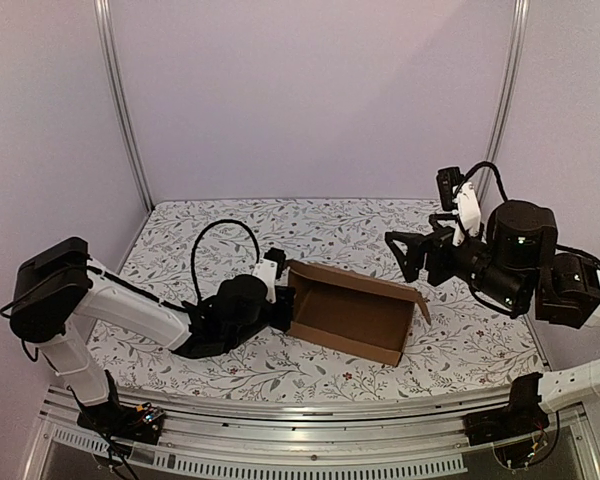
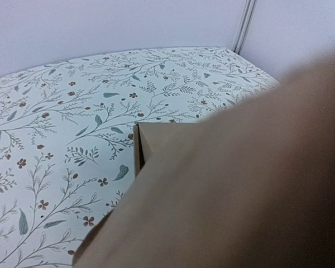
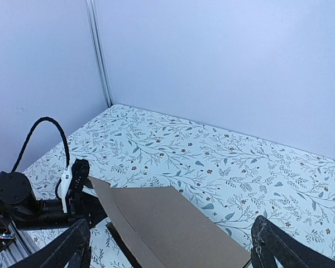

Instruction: Fold the paper box

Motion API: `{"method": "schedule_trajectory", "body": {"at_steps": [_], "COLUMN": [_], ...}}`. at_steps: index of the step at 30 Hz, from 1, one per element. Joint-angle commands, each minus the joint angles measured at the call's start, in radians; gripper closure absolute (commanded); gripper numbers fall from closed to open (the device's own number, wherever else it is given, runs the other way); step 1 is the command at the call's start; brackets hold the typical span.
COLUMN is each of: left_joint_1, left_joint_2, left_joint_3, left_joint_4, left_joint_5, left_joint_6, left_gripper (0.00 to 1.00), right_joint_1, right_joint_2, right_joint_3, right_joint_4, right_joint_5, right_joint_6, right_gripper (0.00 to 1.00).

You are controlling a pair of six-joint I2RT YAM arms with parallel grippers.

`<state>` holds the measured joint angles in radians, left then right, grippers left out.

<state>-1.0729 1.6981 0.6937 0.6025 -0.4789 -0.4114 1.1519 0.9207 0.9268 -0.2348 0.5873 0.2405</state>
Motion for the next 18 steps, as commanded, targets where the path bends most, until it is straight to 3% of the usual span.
{"method": "schedule_trajectory", "body": {"at_steps": [1, 6, 14, 18], "left_joint_1": [-0.029, -0.048, -0.082, -0.094], "left_joint_2": [0.036, 0.042, 0.047, 0.042], "left_joint_3": [0.014, 0.02, 0.014, 0.008], "left_joint_4": [-0.133, -0.151, -0.167, -0.167], "left_joint_5": [0.027, 0.009, -0.004, -0.009], "left_joint_6": [-0.005, -0.026, -0.058, -0.071], "left_gripper": [1.0, 1.0, 1.0, 0.9], "right_joint_1": [0.002, -0.002, -0.061, -0.08], "right_joint_2": [0.069, 0.2, 0.353, 0.397], "right_joint_3": [0.092, 0.158, 0.178, 0.161], "right_joint_4": [-0.075, -0.087, -0.052, -0.024], "right_joint_5": [-0.01, 0.039, 0.043, 0.04], "right_joint_6": [-0.041, -0.028, 0.042, 0.07], "right_gripper": [0.03, 0.14, 0.42, 0.51]}}
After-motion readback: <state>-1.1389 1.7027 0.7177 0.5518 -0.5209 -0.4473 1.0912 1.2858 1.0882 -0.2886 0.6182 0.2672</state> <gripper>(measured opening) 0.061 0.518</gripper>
